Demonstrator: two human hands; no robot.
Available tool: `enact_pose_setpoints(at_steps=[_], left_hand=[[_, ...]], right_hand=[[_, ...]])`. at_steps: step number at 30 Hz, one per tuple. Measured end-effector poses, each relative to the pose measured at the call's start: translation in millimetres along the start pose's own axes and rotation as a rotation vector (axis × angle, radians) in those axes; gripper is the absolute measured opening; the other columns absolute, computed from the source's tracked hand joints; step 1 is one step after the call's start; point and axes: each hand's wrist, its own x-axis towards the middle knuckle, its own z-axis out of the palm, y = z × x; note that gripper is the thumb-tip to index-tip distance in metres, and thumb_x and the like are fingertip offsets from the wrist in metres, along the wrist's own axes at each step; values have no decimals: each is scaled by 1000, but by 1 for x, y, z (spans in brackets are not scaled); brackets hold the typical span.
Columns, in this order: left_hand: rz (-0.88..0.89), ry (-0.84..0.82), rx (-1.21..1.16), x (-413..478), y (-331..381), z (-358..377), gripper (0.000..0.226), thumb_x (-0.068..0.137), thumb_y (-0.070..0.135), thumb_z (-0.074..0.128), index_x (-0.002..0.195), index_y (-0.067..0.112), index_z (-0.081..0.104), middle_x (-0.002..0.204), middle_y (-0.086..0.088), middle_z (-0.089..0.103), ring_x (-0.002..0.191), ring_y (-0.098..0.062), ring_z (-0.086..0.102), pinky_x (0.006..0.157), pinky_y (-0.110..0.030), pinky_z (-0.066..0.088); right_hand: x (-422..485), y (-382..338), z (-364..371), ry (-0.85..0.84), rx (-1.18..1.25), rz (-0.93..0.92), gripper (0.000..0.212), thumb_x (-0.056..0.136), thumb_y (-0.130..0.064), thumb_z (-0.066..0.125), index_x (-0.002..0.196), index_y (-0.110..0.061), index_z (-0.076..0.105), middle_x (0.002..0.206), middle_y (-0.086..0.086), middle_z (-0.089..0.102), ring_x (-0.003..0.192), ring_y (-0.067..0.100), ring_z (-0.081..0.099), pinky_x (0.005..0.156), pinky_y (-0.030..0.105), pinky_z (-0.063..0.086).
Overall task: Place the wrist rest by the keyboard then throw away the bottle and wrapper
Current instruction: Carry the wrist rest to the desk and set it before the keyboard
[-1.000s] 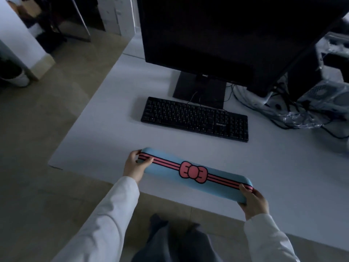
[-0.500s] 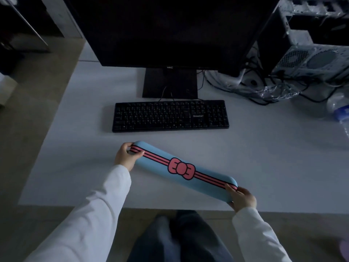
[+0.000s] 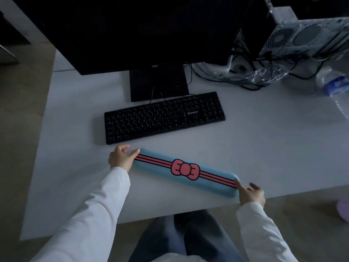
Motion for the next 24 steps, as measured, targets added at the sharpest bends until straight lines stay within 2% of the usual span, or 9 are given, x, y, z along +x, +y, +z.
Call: enact_pose_setpoints(at_steps=[6,10,13,15,18,22,23,24], left_hand=[[-43,-113,3,11,-5,0,56,75,26,72,122,1,52,130,-17,58,121,-31,53,101,-34,38],[-45,-188,13,12,-6,3,54,73,21,75,118,0,55,123,-17,62,115,-30,58,97,-35,42],[-31,-226,39,11,-6,7,54,69,18,78,115,2,57,116,-15,65,110,-30,60,94,-36,44],[-21,-237,50,12,-7,9,49,66,16,80,109,3,61,110,-15,68,106,-30,63,88,-32,45],[-30,-258,53,13,-8,9,44,63,17,82,102,5,65,104,-16,71,103,-32,65,86,-37,49],[-68,-247,-17,6,-11,6,57,66,14,79,116,1,54,102,-9,60,101,-28,60,89,-34,44],[-68,-238,-37,2,-12,5,58,67,12,79,117,0,52,103,-8,58,97,-25,57,87,-31,42],[-68,-227,-58,-2,-14,3,58,68,11,78,117,-1,51,104,-9,57,95,-24,56,85,-29,40]], right_hand=[[-5,4,4,12,-14,36,67,72,-37,72,124,-1,52,127,21,59,120,36,53,107,42,36],[-7,5,10,-18,-64,62,67,71,-43,70,125,-8,54,128,22,57,126,37,46,110,40,33],[-7,7,16,-70,-102,16,59,66,-45,72,114,-12,64,117,17,67,116,35,55,104,40,41],[-6,7,18,-75,-107,22,55,64,-40,75,110,-10,66,110,18,69,109,35,59,98,38,46],[2,6,17,-92,-141,32,45,67,-33,74,105,-10,69,101,18,70,102,35,60,93,36,46],[9,-3,15,-119,-39,16,43,71,-15,73,110,0,62,83,11,60,84,27,55,87,40,52],[10,-8,13,-126,0,-5,43,72,-9,72,111,1,58,78,10,58,84,26,53,79,34,54],[11,-15,11,-138,41,-34,43,72,-5,71,112,1,57,75,8,56,85,25,52,66,22,54]])
